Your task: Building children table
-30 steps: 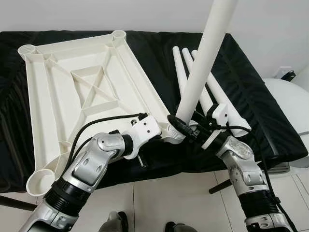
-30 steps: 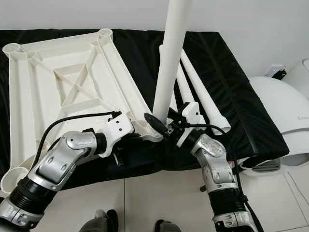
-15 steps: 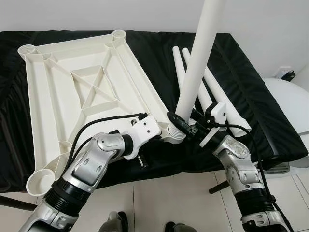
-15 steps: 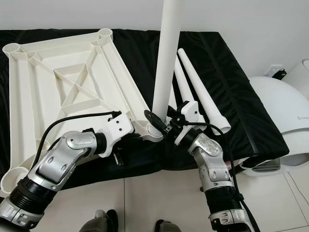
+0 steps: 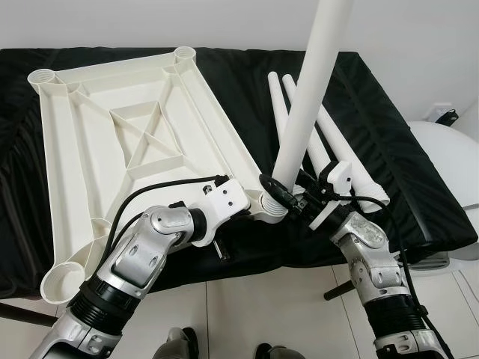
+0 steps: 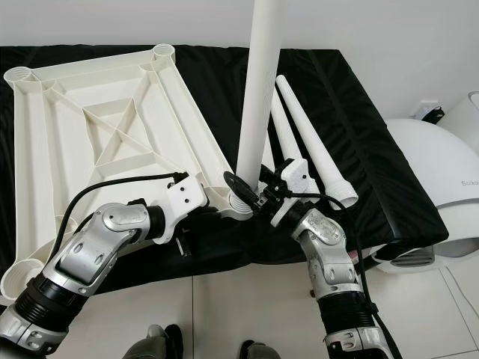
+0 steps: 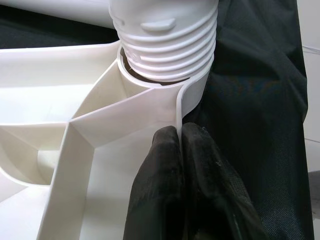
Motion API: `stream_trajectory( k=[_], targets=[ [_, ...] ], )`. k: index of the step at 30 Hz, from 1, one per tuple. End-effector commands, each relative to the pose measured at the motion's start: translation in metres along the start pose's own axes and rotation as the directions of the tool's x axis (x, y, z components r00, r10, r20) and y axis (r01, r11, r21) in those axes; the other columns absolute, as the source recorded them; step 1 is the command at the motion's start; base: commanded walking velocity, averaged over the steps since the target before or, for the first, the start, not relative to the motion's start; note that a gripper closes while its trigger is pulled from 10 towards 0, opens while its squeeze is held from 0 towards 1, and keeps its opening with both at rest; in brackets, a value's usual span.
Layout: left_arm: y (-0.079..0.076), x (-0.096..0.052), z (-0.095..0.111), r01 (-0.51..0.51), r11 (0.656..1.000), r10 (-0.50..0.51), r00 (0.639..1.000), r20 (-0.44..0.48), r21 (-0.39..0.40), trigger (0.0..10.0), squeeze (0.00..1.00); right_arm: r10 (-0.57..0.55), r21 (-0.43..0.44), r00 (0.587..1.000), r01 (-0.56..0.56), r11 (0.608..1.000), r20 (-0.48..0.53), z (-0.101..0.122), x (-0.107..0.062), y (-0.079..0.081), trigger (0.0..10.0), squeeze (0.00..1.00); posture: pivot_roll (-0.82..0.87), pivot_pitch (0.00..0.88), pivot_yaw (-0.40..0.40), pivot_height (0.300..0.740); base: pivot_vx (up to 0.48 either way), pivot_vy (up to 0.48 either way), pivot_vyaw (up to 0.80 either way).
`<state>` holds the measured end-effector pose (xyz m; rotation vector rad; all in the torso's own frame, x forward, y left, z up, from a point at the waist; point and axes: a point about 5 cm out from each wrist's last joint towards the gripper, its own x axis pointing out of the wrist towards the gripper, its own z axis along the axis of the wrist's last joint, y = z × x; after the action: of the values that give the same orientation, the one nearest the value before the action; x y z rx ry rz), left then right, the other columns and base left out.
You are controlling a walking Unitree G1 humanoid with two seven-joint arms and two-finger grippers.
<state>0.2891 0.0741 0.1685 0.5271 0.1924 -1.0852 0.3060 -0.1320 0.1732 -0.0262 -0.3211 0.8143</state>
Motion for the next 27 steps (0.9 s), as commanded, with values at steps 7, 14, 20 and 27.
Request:
stream_trajectory(
  k=[7, 14, 20, 27],
  targets=[
    [-0.01, 0.004, -0.019, 0.017, 0.998, -0.021, 0.997, -0.077, -0.056, 10.0, 0.0, -0.094, 0.087, 0.991, 0.102, 0.991, -0.093, -0.029, -0.014, 0.001, 10.0, 0.0, -0.01, 0.195, -0.025, 0.74, 0.0, 0.0, 0.0],
    [-0.01, 0.004, -0.018, 0.019, 0.998, -0.023, 0.997, -0.076, -0.055, 10.0, 0.0, -0.087, 0.092, 0.993, 0.095, 0.991, -0.082, -0.031, -0.01, 0.007, 10.0, 0.0, -0.01, 0.193, -0.023, 0.74, 0.0, 0.0, 0.0],
    [-0.01, 0.003, -0.018, 0.018, 0.998, -0.022, 0.997, -0.076, -0.054, 10.0, 0.0, -0.062, 0.082, 0.994, 0.07, 0.994, -0.092, -0.033, -0.013, 0.012, 10.0, 0.0, -0.02, 0.197, -0.023, 0.74, 0.0, 0.0, 0.0],
    [-0.01, 0.003, -0.018, 0.017, 0.998, -0.022, 0.997, -0.076, -0.055, 10.0, 0.0, -0.049, 0.072, 0.993, 0.057, 0.996, -0.105, -0.035, -0.016, 0.014, 10.0, 0.0, -0.02, 0.201, -0.024, 0.74, 0.0, 0.0, 0.0]
  ],
)
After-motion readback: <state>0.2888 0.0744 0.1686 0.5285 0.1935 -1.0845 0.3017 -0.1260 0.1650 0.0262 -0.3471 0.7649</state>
